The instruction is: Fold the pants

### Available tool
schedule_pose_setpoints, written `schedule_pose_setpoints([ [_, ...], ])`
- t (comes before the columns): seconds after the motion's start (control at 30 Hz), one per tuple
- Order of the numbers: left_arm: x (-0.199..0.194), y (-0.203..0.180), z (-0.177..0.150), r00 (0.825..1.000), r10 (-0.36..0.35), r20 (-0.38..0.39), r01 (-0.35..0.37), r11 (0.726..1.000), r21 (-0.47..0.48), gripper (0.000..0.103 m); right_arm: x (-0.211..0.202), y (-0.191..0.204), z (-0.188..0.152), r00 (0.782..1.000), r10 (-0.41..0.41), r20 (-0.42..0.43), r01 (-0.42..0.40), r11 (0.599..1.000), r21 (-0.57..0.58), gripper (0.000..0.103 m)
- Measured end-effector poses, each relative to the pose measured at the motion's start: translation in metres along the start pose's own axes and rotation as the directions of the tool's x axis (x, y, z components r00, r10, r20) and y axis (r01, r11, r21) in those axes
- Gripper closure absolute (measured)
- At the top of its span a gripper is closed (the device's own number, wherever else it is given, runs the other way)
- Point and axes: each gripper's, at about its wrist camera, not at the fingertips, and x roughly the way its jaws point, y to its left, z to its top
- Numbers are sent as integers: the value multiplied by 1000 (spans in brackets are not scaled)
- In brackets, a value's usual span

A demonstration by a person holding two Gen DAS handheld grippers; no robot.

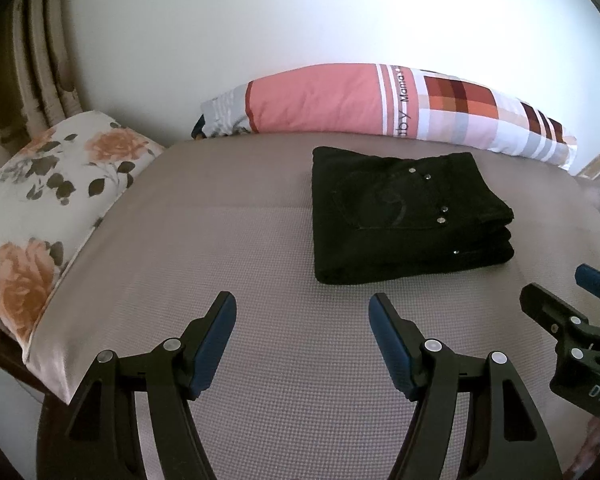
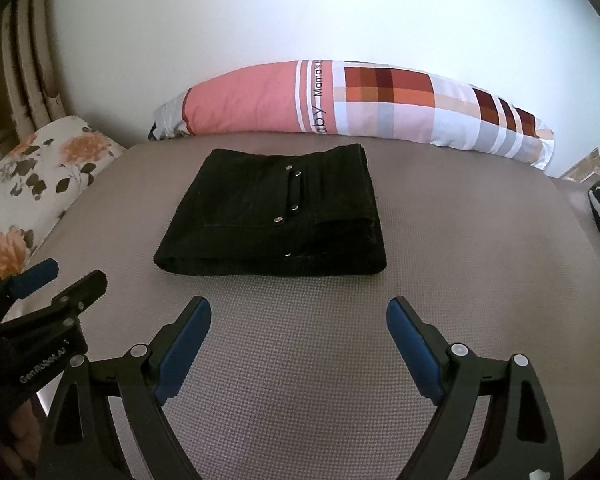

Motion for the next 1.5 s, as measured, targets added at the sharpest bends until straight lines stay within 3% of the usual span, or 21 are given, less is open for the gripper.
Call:
schedule_pose_setpoints([
  [1.5, 10, 4, -4, 1000, 1, -17, -1, 1000, 15, 34, 10, 0, -7, 999, -6, -36, 5, 1000, -19, 15],
])
